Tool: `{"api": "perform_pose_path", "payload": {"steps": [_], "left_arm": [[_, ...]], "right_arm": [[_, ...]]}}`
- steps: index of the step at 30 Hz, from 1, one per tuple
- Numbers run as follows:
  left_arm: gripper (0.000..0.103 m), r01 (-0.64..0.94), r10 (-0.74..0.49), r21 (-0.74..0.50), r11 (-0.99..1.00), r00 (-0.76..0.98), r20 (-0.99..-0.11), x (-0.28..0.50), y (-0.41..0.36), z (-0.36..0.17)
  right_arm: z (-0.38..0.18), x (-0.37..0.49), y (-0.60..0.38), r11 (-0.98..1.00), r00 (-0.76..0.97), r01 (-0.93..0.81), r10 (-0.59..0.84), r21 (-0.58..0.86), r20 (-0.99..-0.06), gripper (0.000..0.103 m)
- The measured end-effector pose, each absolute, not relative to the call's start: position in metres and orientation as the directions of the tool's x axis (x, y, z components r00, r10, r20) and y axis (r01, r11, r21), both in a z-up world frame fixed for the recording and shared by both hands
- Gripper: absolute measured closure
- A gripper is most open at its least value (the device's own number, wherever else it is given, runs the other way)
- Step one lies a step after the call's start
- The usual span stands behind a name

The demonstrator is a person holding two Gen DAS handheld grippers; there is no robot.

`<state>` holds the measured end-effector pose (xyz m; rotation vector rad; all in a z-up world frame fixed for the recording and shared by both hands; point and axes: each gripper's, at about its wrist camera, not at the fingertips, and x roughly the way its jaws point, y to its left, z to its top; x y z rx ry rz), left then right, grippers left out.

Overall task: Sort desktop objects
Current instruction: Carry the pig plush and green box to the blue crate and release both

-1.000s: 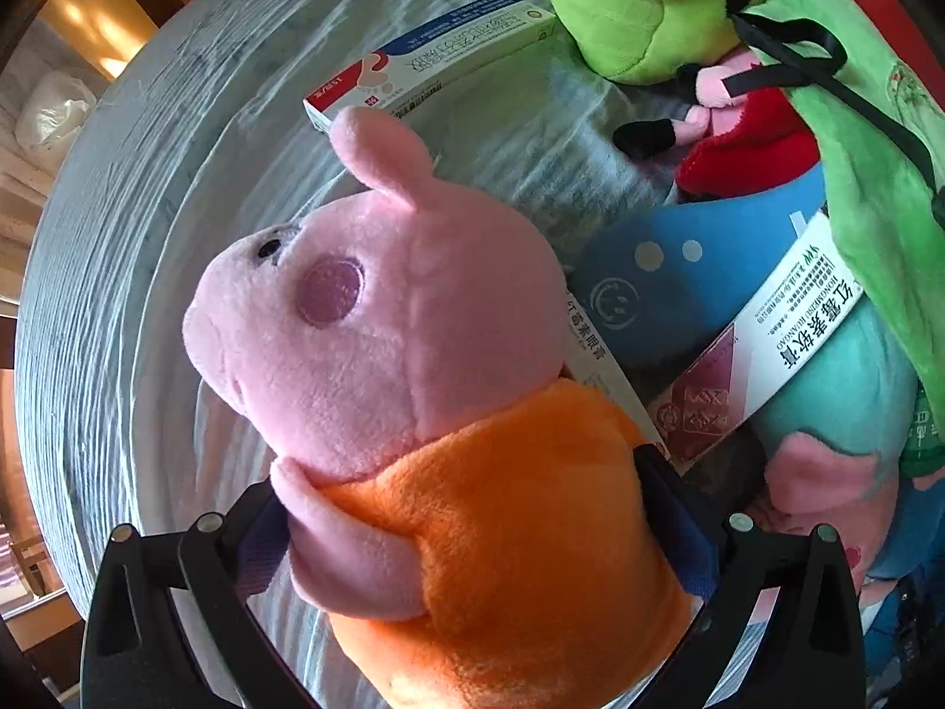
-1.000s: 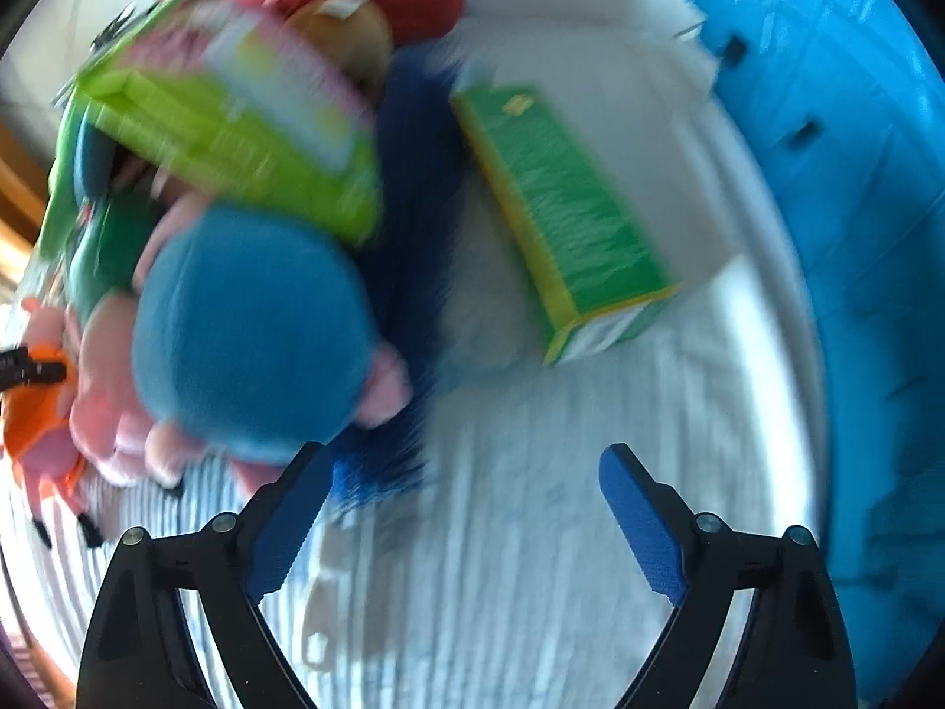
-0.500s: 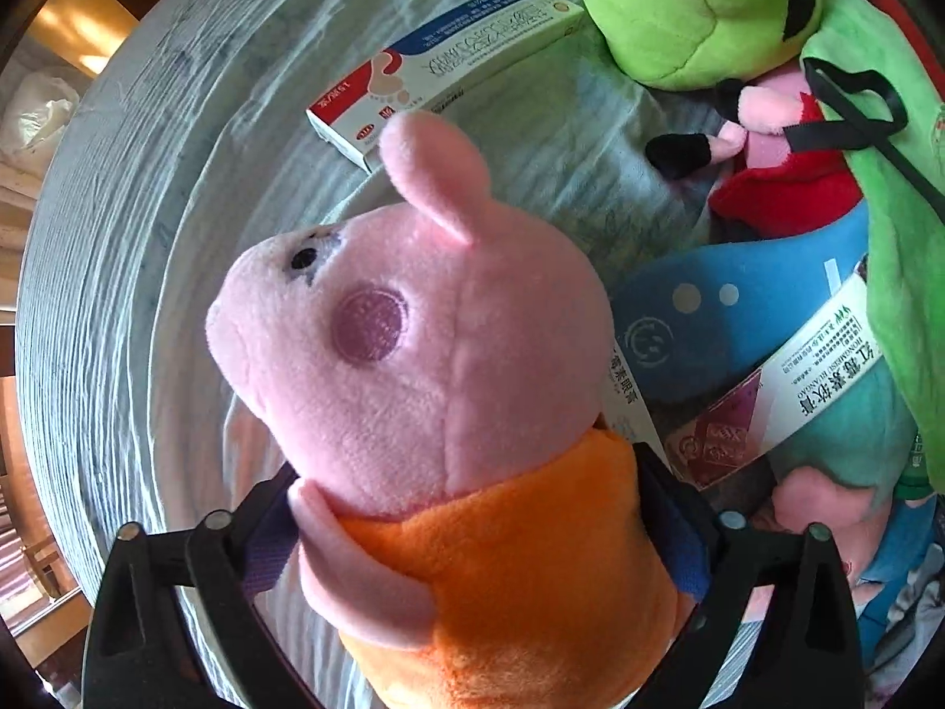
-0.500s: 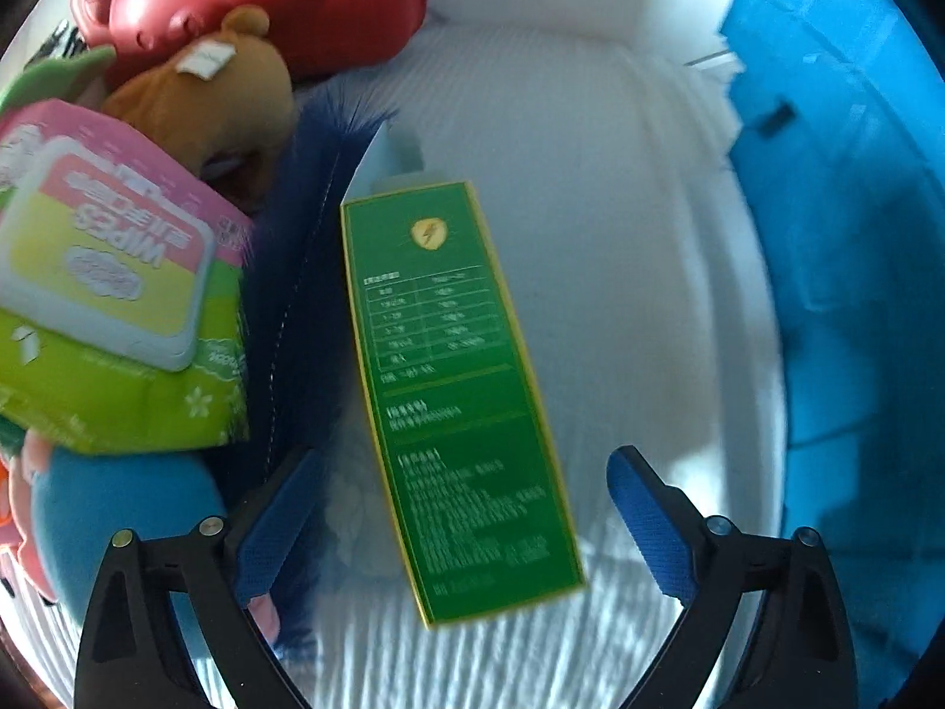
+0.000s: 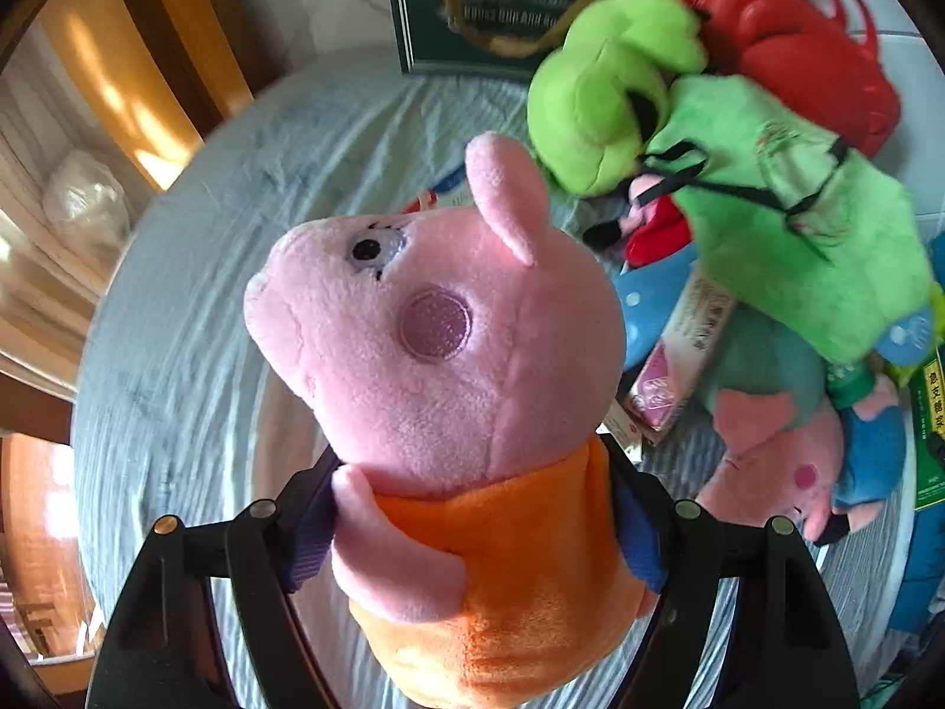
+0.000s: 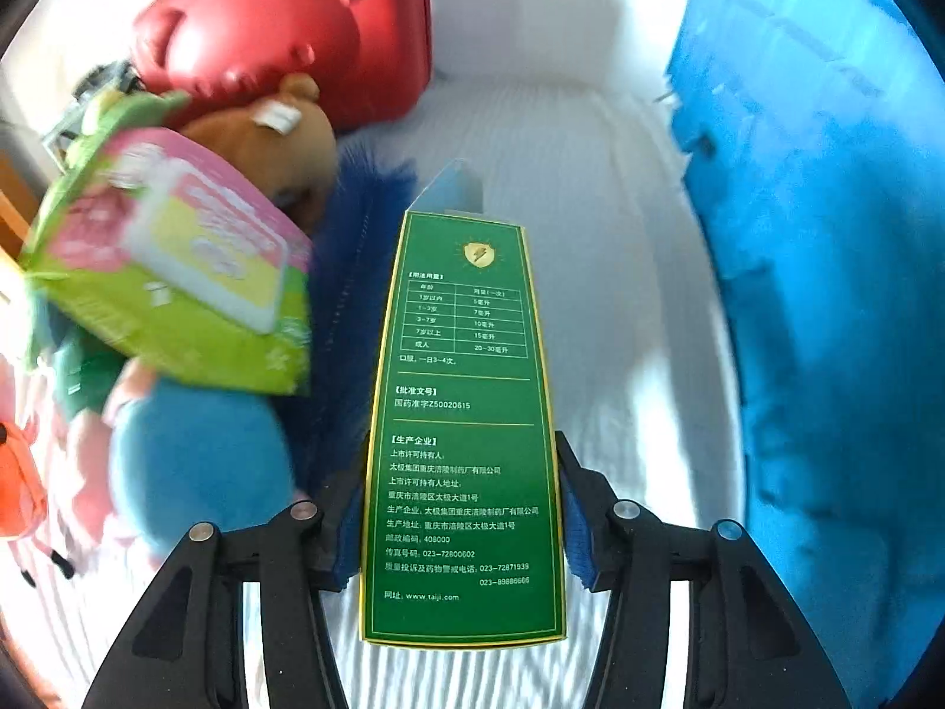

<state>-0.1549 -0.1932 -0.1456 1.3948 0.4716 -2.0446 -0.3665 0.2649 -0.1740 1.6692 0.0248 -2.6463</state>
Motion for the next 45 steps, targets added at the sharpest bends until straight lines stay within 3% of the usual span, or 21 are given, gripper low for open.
{"api": "perform_pose_path", "payload": {"steps": [7,16,29,34,36,38,45], "left_arm": [[0.025,0.647,-0.423,0.084,-0.757,-0.388,-0.819,-0.11,-0.174,-0.095],[0.025,0.612,-0.542,0.166,-0.773,-0.501,-0.674,-0.12,-0.114,-0.049],[0.025,0.415,-0.394,0.083,-0.906,-0.754,-0.526,-0.156,0.055,0.024],[0.025,0.316,-0.326,0.094,-0.944,-0.856,-0.4,-0.178,0.166,0.071],[0.025,0.275,-0.289,0.093,-0.957,-0.875,-0.388,-0.193,0.203,0.081],[0.033,0.239,-0.26,0.103,-0.966,-0.888,-0.38,-0.213,0.245,0.085],[0.034,0.182,-0.229,0.146,-0.972,-0.87,-0.436,-0.249,0.344,0.064]], "right_arm": [[-0.113,-0.304,0.235,-1.0,-0.576,0.028,-0.024,0.01,-0.817,0.051],[-0.029,-0.234,0.238,-0.999,-0.738,0.047,-0.039,0.007,-0.674,0.051],[0.068,-0.149,0.334,-0.998,-0.877,-0.056,0.05,-0.002,-0.478,0.051],[0.091,-0.133,0.405,-0.993,-0.9,-0.117,0.109,-0.007,-0.421,0.051],[0.092,-0.134,0.433,-0.991,-0.9,-0.13,0.12,-0.004,-0.42,0.051],[0.09,-0.135,0.464,-0.991,-0.896,-0.134,0.119,0.005,-0.428,0.051],[0.065,-0.136,0.549,-0.987,-0.86,-0.163,0.136,0.012,-0.491,0.051]]}}
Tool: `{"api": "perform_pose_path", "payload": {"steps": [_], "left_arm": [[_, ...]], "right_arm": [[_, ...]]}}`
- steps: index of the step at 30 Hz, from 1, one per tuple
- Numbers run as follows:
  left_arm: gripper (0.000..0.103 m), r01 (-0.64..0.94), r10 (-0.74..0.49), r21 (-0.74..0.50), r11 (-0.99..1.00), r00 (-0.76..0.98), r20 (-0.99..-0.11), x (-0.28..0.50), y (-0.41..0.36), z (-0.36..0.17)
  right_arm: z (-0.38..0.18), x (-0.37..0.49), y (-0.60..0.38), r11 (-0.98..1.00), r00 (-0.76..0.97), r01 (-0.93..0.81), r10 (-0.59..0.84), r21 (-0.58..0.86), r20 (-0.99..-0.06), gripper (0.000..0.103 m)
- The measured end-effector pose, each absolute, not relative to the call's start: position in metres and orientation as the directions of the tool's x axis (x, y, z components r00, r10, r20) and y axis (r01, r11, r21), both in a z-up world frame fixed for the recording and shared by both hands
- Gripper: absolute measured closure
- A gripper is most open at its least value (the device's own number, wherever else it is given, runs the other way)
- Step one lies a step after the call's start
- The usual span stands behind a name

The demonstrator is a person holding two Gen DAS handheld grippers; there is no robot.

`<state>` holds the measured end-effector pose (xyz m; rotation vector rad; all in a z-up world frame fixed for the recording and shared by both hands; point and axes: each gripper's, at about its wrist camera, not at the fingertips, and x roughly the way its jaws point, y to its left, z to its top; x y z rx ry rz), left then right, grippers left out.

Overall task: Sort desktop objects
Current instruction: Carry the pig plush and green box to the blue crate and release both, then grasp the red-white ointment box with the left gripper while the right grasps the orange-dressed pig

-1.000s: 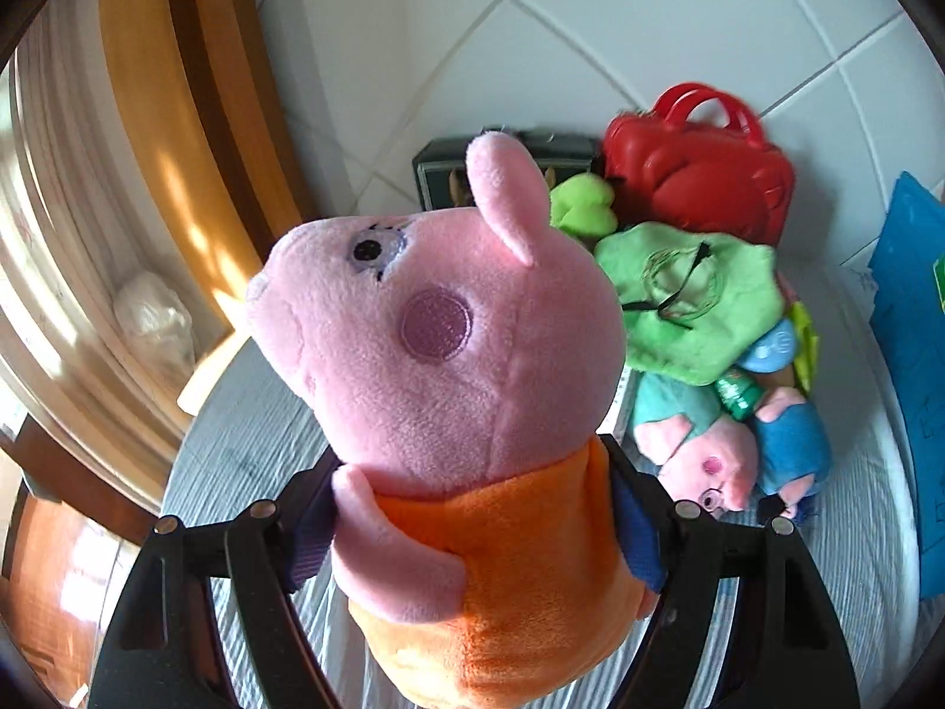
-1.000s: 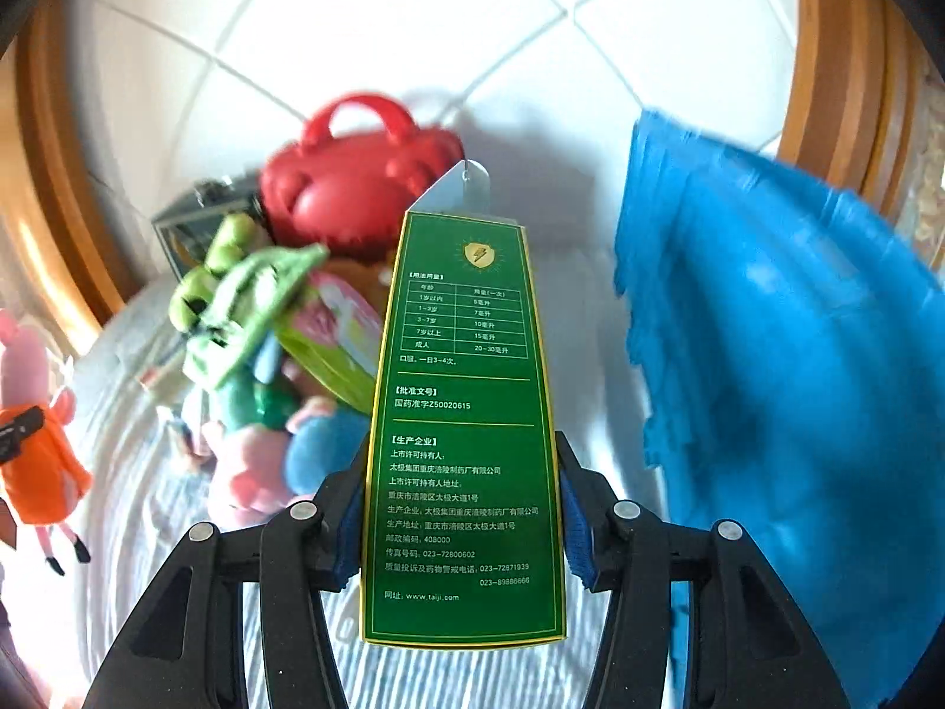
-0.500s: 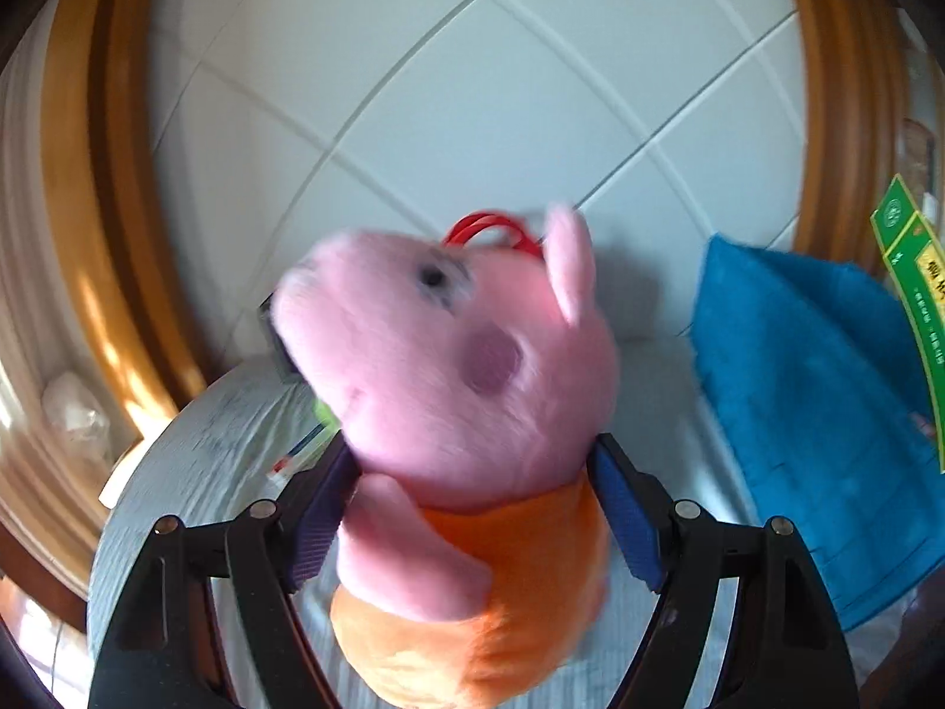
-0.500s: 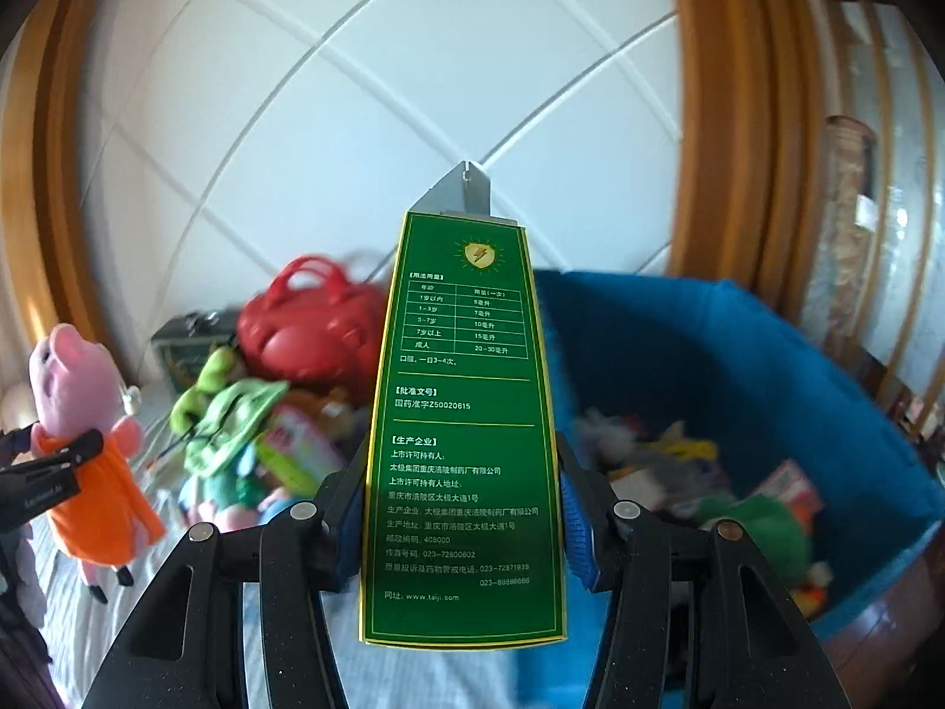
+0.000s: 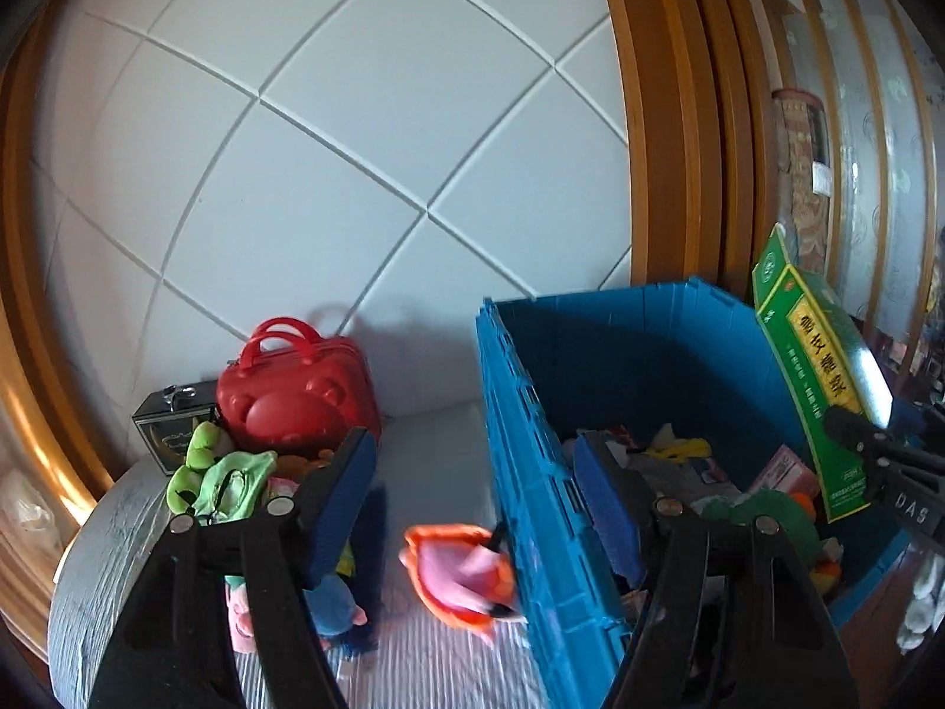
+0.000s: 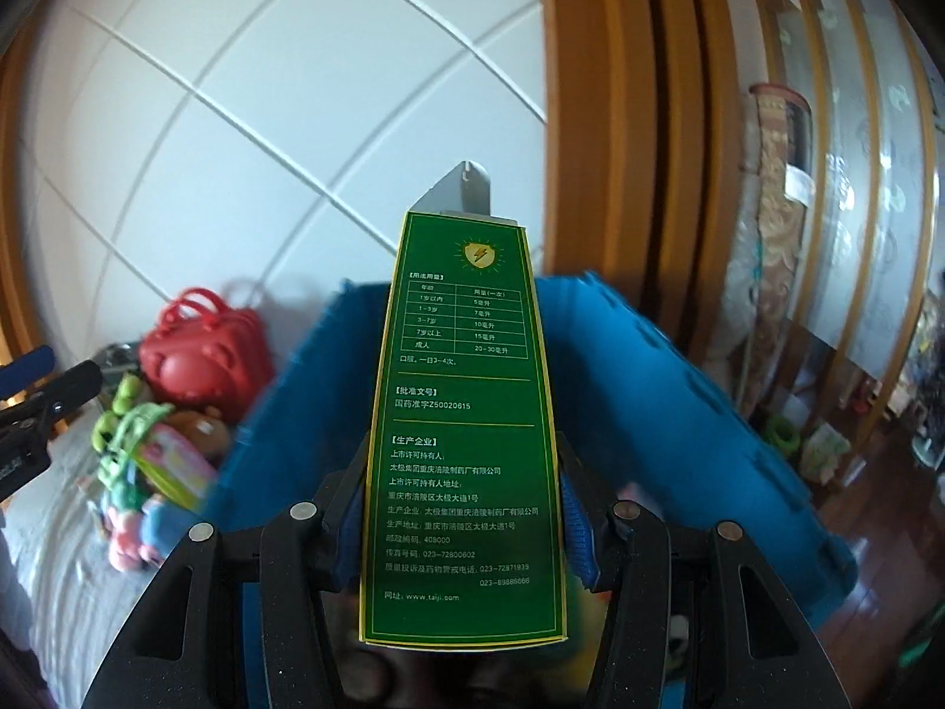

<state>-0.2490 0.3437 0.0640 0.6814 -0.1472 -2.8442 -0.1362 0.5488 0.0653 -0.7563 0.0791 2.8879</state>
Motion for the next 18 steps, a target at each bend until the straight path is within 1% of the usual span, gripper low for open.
{"api": "perform_pose_path", "payload": {"steps": [4,7,9,10,11,13,15,16,18], "left_arm": [[0.034,0.19,-0.238,0.146,-0.971,-0.834,-0.498,-0.259,0.342,0.042],[0.029,0.206,-0.243,0.129,-0.97,-0.814,-0.528,-0.257,0.328,0.03],[0.028,0.207,-0.236,0.115,-0.972,-0.804,-0.546,-0.258,0.319,0.024],[0.028,0.212,-0.237,0.11,-0.971,-0.797,-0.555,-0.257,0.315,0.021],[0.028,0.218,-0.242,0.111,-0.97,-0.792,-0.56,-0.256,0.311,0.019],[0.025,0.238,-0.261,0.116,-0.964,-0.781,-0.568,-0.252,0.302,0.013],[0.024,0.247,-0.262,0.106,-0.963,-0.773,-0.578,-0.248,0.289,0.009],[0.024,0.255,-0.26,0.094,-0.962,-0.768,-0.586,-0.245,0.279,0.007],[0.024,0.272,-0.263,0.077,-0.959,-0.758,-0.597,-0.238,0.259,0.003]], "right_arm": [[0.044,-0.142,0.582,-0.983,-0.828,-0.183,0.138,0.029,-0.543,0.051],[0.034,-0.149,0.593,-0.982,-0.814,-0.189,0.14,0.029,-0.563,0.049],[0.03,-0.151,0.595,-0.981,-0.808,-0.194,0.142,0.031,-0.571,0.037],[0.03,-0.151,0.594,-0.98,-0.81,-0.194,0.142,0.032,-0.569,0.021],[0.03,-0.15,0.592,-0.981,-0.813,-0.191,0.143,0.028,-0.564,0.016],[0.034,-0.148,0.584,-0.983,-0.821,-0.181,0.14,0.02,-0.554,0.016],[0.038,-0.146,0.575,-0.988,-0.833,-0.155,0.118,0.024,-0.541,0.016],[0.042,-0.144,0.567,-0.991,-0.841,-0.134,0.101,0.023,-0.532,0.015],[0.048,-0.139,0.547,-0.995,-0.856,-0.097,0.076,0.015,-0.512,0.007]]}}
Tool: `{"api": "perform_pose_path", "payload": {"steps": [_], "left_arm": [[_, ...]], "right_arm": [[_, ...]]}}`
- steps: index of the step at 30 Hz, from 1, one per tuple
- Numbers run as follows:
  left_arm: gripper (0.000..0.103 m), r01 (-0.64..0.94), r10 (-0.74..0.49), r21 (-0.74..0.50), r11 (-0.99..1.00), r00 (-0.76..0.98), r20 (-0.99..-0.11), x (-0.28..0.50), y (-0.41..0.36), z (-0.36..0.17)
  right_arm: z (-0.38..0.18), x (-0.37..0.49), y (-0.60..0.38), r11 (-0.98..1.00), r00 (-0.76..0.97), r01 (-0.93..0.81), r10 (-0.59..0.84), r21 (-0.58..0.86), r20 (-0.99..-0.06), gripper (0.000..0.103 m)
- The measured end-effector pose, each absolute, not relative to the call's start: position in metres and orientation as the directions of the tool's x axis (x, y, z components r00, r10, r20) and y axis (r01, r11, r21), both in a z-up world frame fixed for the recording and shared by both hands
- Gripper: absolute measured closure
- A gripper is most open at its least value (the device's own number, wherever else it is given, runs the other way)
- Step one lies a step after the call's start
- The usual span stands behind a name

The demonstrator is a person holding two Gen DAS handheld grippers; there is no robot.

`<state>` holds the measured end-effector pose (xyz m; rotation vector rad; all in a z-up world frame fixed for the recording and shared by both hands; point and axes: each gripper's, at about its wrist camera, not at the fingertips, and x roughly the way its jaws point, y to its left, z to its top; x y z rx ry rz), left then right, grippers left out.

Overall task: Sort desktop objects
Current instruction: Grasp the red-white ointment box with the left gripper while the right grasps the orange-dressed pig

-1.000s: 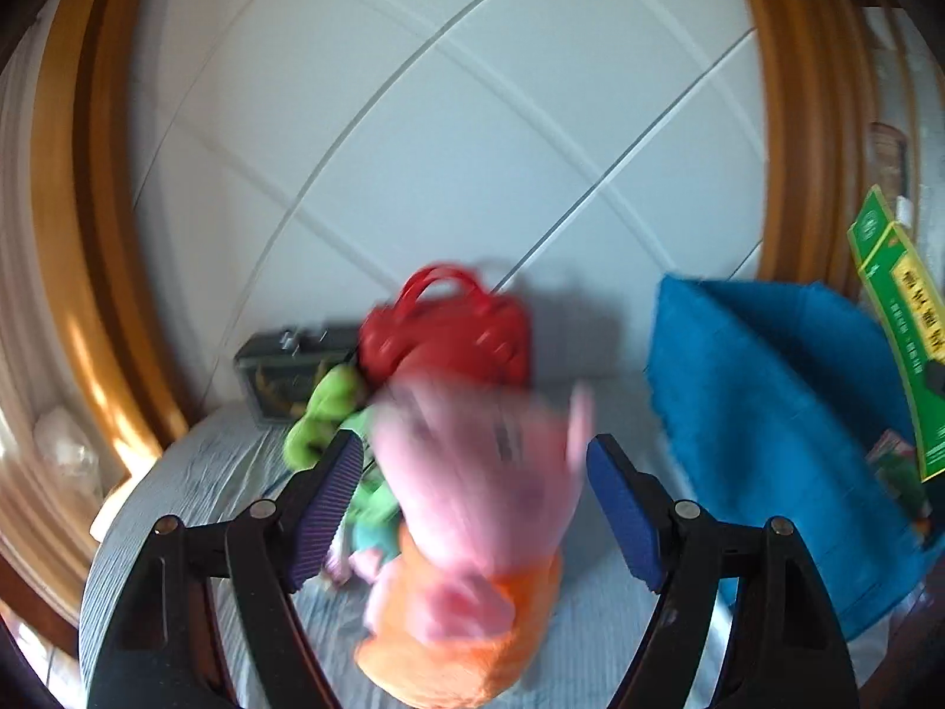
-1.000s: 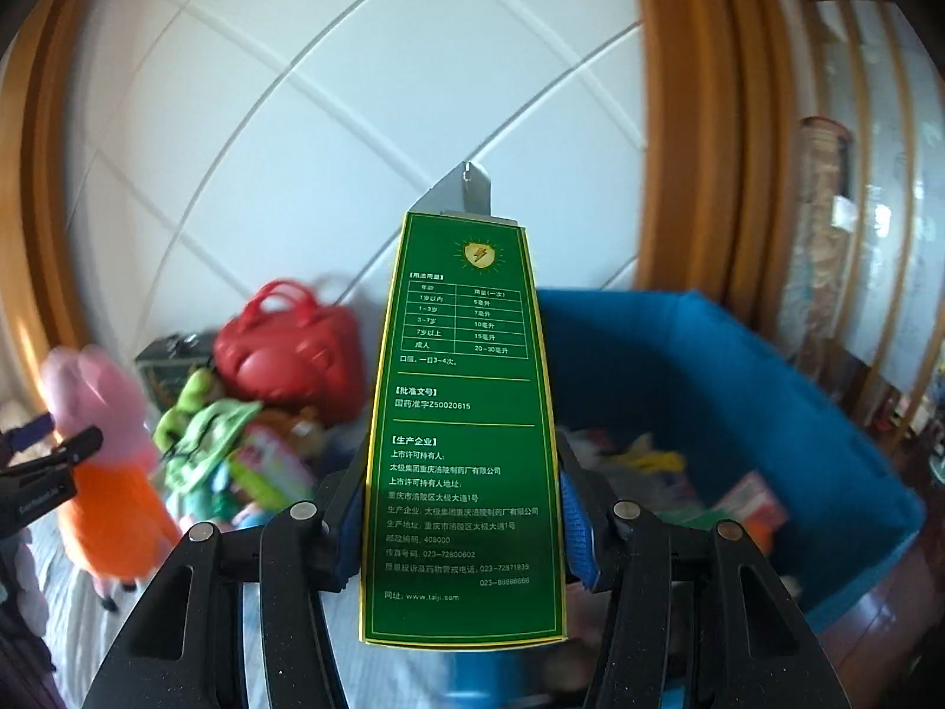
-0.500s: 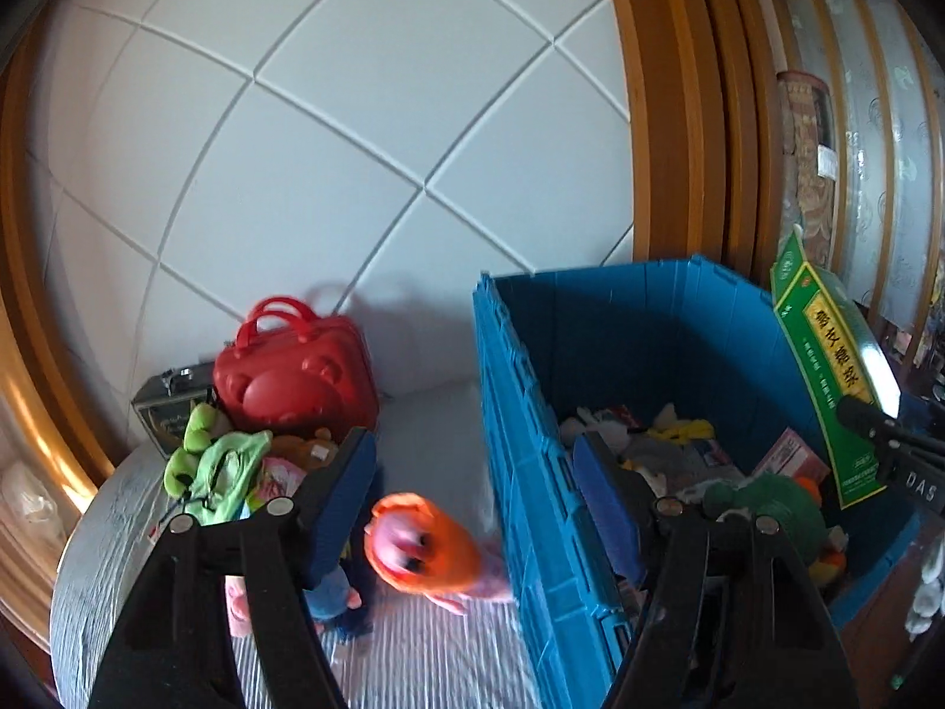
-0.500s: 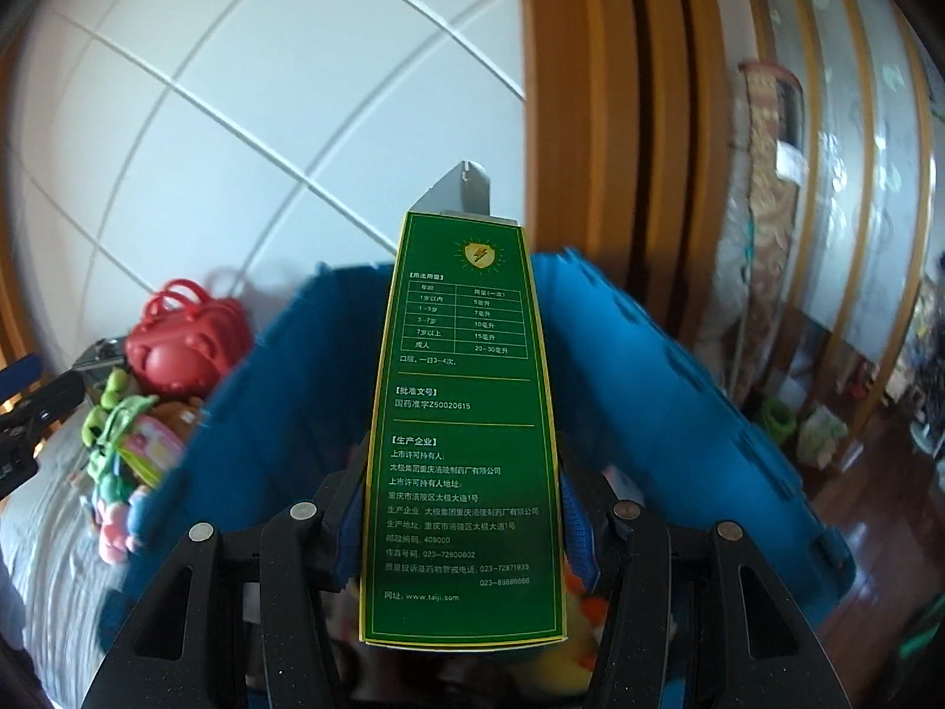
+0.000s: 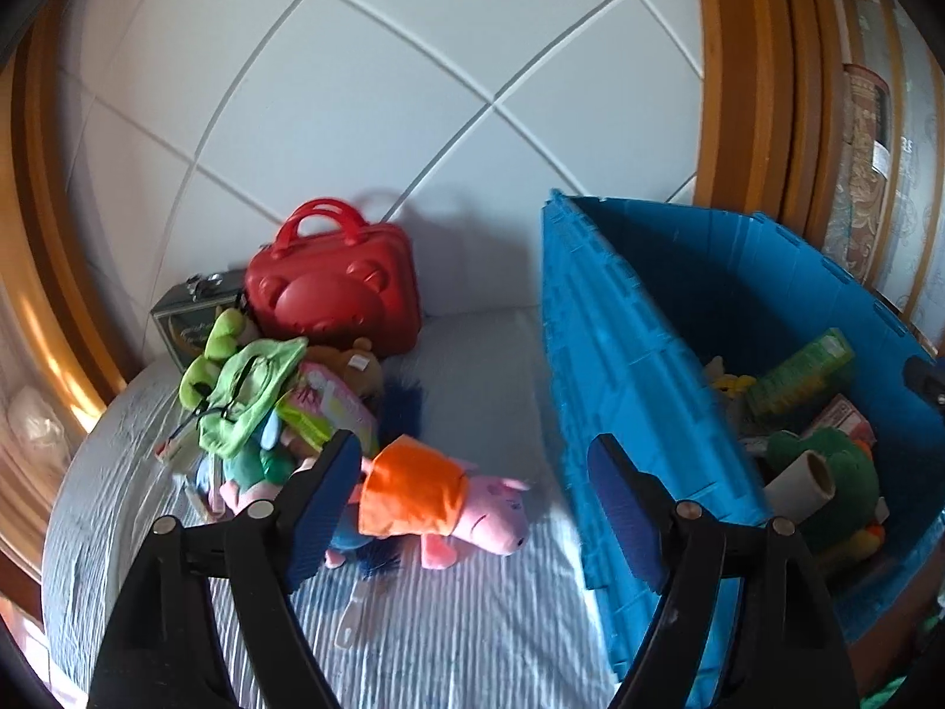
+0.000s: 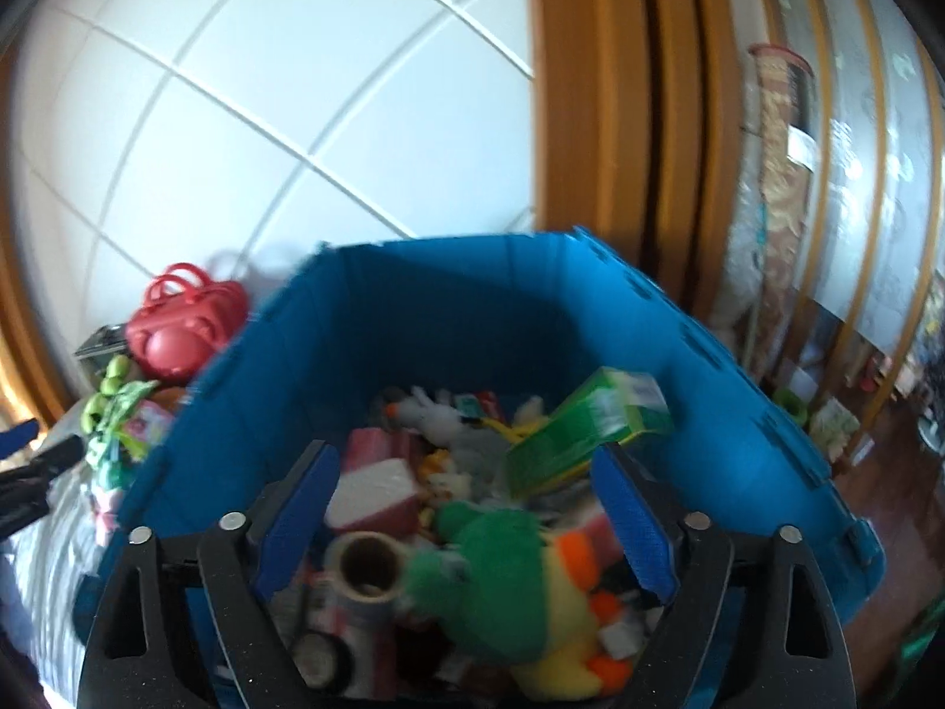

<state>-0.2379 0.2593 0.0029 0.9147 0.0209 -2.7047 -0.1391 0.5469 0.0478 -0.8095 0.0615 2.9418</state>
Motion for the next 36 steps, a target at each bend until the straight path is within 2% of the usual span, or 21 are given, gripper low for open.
{"api": "perform_pose_path", "payload": {"steps": [1,6,15,19,24,30,36], "left_arm": [[0.024,0.284,-0.27,0.074,-0.956,-0.752,-0.601,-0.234,0.248,0.0],[0.024,0.359,-0.308,0.053,-0.932,-0.705,-0.639,-0.213,0.176,-0.02],[0.024,0.506,-0.387,0.058,-0.86,-0.574,-0.721,-0.165,0.024,-0.059],[0.024,0.548,-0.397,0.066,-0.834,-0.512,-0.762,-0.15,-0.035,-0.082],[0.024,0.54,-0.367,0.067,-0.839,-0.472,-0.801,-0.151,-0.073,-0.108],[0.024,0.546,-0.342,0.08,-0.834,-0.397,-0.852,-0.176,-0.108,-0.15],[0.024,0.551,-0.327,0.104,-0.828,-0.323,-0.888,-0.215,-0.143,-0.19]], "right_arm": [[0.052,-0.135,0.534,-0.998,-0.866,-0.069,0.055,0.009,-0.497,0.0],[0.065,-0.125,0.457,-0.997,-0.89,0.071,-0.056,-0.017,-0.453,0.0],[0.057,-0.151,0.325,-0.975,-0.856,0.224,-0.2,0.007,-0.477,0.0],[0.028,-0.177,0.275,-0.962,-0.801,0.272,-0.241,0.025,-0.548,0.0],[-0.024,-0.215,0.246,-0.964,-0.714,0.265,-0.214,0.026,-0.666,0.0],[-0.092,-0.261,0.246,-0.976,-0.604,0.214,-0.108,-0.029,-0.79,0.0],[-0.148,-0.298,0.254,-0.981,-0.508,0.182,-0.031,-0.072,-0.861,0.0]]}}
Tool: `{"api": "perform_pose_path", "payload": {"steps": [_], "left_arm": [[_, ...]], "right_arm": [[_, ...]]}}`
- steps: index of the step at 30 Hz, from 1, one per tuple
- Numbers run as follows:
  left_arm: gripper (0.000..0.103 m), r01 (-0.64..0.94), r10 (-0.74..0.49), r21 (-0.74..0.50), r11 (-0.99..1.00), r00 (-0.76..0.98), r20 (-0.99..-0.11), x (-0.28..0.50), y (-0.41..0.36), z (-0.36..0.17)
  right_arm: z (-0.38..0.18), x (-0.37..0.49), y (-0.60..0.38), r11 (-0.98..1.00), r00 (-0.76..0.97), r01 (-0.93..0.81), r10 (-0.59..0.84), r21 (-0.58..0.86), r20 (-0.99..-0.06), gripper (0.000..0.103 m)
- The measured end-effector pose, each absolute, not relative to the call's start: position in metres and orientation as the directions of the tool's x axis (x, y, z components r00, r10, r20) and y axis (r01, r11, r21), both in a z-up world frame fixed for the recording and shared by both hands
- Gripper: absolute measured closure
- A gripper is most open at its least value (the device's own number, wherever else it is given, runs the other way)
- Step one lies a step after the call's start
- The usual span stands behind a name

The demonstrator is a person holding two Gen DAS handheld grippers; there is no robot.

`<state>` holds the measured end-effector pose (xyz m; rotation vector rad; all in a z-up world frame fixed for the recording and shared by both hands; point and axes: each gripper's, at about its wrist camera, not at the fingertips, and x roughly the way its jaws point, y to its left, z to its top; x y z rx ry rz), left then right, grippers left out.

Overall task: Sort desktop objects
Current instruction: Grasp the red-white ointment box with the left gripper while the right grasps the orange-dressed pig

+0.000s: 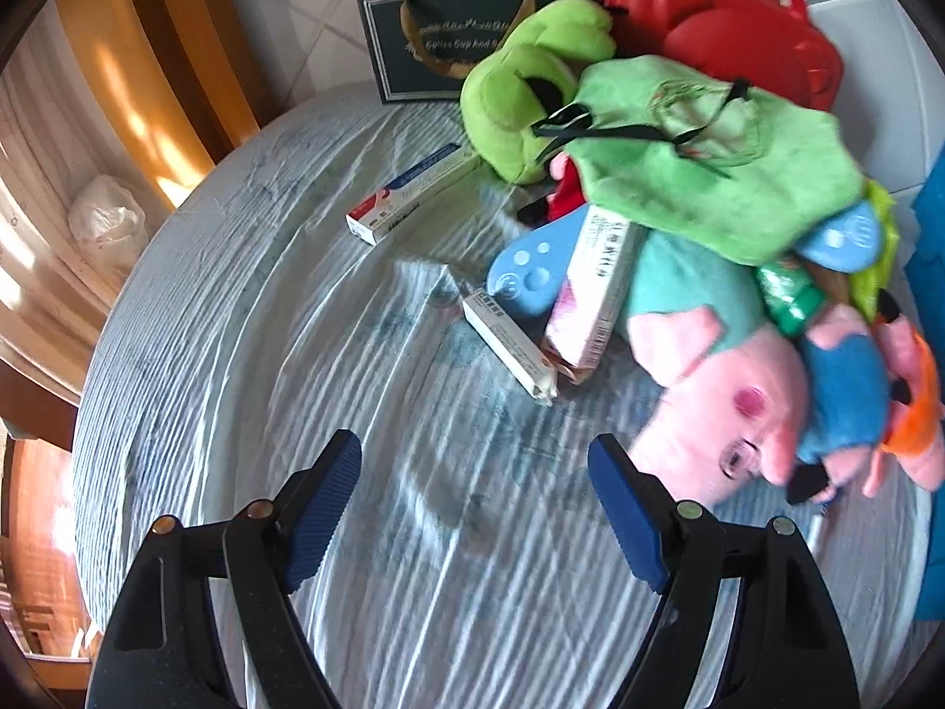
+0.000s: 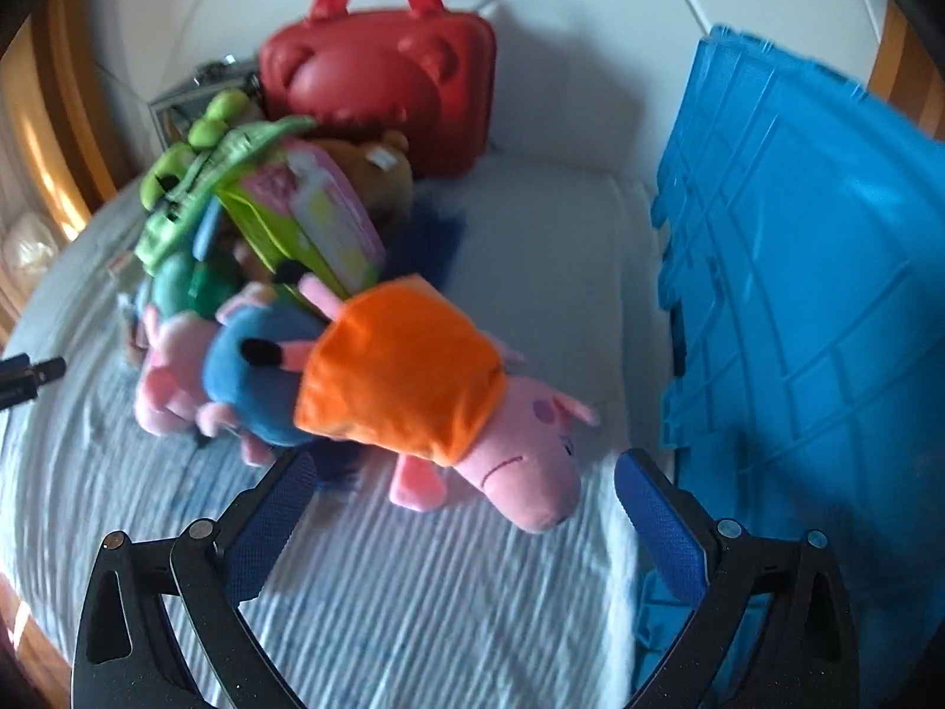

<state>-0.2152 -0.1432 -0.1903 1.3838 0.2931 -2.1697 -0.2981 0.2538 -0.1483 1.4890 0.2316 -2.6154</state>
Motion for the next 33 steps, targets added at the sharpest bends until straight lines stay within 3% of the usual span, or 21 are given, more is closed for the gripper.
{"api": "perform_pose_path", "payload": {"steps": [7,16,19,21,30,33], "left_arm": [[0.024,0.583,-0.294,0.082,-0.809,-0.279,-0.914,-0.263,-0.181,-0.233],[0.027,0.577,-0.256,0.066,-0.814,-0.255,-0.932,-0.289,-0.194,-0.272],[0.041,0.565,-0.218,0.025,-0.825,-0.277,-0.936,-0.291,-0.198,-0.267],[0.057,0.557,-0.219,0.026,-0.83,-0.282,-0.934,-0.291,-0.196,-0.264],[0.076,0.524,-0.228,0.049,-0.85,-0.282,-0.932,-0.281,-0.177,-0.261],[0.077,0.52,-0.254,0.079,-0.85,-0.274,-0.928,-0.276,-0.173,-0.258]], "right_arm": [[-0.177,-0.33,0.252,-0.977,-0.456,0.19,0.002,-0.099,-0.89,0.0],[-0.216,-0.349,0.226,-0.911,-0.42,0.347,0.061,-0.223,-0.905,0.0],[-0.23,-0.357,0.216,-0.889,-0.422,0.381,0.076,-0.253,-0.903,0.0],[-0.24,-0.363,0.208,-0.865,-0.441,0.395,0.118,-0.31,-0.89,0.0],[-0.26,-0.394,0.204,-0.878,-0.415,0.382,0.115,-0.287,-0.903,0.0],[-0.253,-0.391,0.209,-0.896,-0.427,0.353,0.102,-0.269,-0.899,0.009]]}}
